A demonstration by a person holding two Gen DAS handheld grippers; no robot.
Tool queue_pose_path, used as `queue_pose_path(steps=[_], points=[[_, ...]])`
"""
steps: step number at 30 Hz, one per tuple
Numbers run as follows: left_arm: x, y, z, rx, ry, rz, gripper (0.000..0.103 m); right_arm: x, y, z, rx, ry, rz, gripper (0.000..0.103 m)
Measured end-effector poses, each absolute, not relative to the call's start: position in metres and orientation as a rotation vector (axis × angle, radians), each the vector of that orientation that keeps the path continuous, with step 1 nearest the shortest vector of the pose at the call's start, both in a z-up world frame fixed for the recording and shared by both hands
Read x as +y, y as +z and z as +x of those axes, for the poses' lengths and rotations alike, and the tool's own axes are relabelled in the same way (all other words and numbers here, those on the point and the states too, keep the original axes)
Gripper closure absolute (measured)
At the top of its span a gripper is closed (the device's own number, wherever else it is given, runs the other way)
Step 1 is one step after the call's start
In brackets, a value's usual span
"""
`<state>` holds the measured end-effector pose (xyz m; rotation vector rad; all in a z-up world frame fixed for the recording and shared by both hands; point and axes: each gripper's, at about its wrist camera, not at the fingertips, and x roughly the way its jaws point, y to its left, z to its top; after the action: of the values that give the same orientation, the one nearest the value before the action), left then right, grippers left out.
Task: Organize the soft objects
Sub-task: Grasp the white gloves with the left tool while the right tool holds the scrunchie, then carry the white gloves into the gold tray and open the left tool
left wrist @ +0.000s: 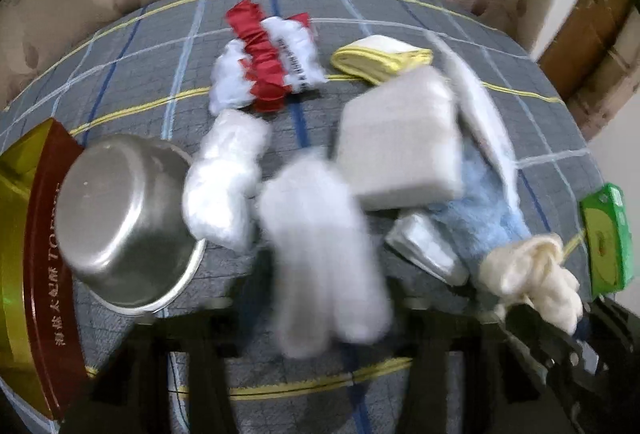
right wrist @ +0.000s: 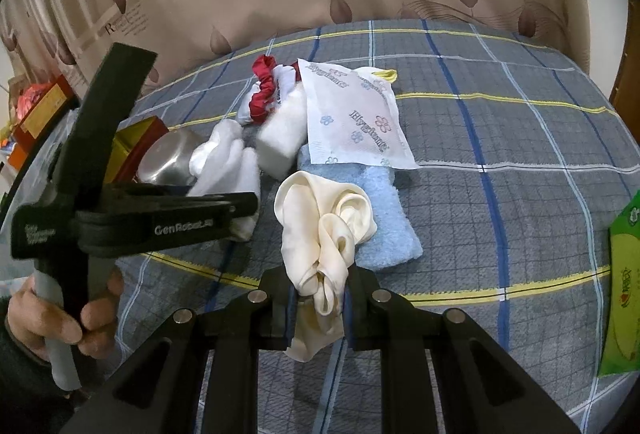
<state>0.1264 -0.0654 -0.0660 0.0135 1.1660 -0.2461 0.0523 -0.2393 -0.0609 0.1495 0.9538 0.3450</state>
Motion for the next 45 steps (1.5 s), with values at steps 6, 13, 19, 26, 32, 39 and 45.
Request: queue_pose_path(steps=[6, 13, 19, 26, 32, 39, 45], points=[[-0.071, -0.052, 0.113, 1.129, -0.263, 0.077, 0.078, -0.24, -0.061, 0.053, 0.951, 0.338, 0.151, 0.087], [-0.06, -0.036, 0.1, 1.118, -0.265, 0.058, 0.078, -0.24, -0.061, 0.053, 0.949, 0.335, 0.149, 0.087], [-0.031, -0.017, 0.086, 1.093, -0.217, 0.044, 0.078, -0.24, -0.061, 0.051, 0.948, 0.331, 0.145, 0.087], [0.02, 0.002, 0.077, 1.073, -0.106, -0.006, 0.078, -0.239, -0.062, 0.052, 0.952, 0.325, 0.139, 0.087], [0.073, 0.014, 0.078, 1.057, 0.014, -0.051, 0.078, -0.237, -0.062, 0.051, 0.95, 0.315, 0.135, 0.087], [0.137, 0.009, 0.083, 1.07, 0.16, -0.066, 0.078, -0.237, -0.062, 0.05, 0.949, 0.304, 0.132, 0.087], [0.179, -0.014, 0.088, 1.123, 0.255, -0.066, 0.078, -0.236, -0.063, 0.051, 0.95, 0.293, 0.135, 0.087]])
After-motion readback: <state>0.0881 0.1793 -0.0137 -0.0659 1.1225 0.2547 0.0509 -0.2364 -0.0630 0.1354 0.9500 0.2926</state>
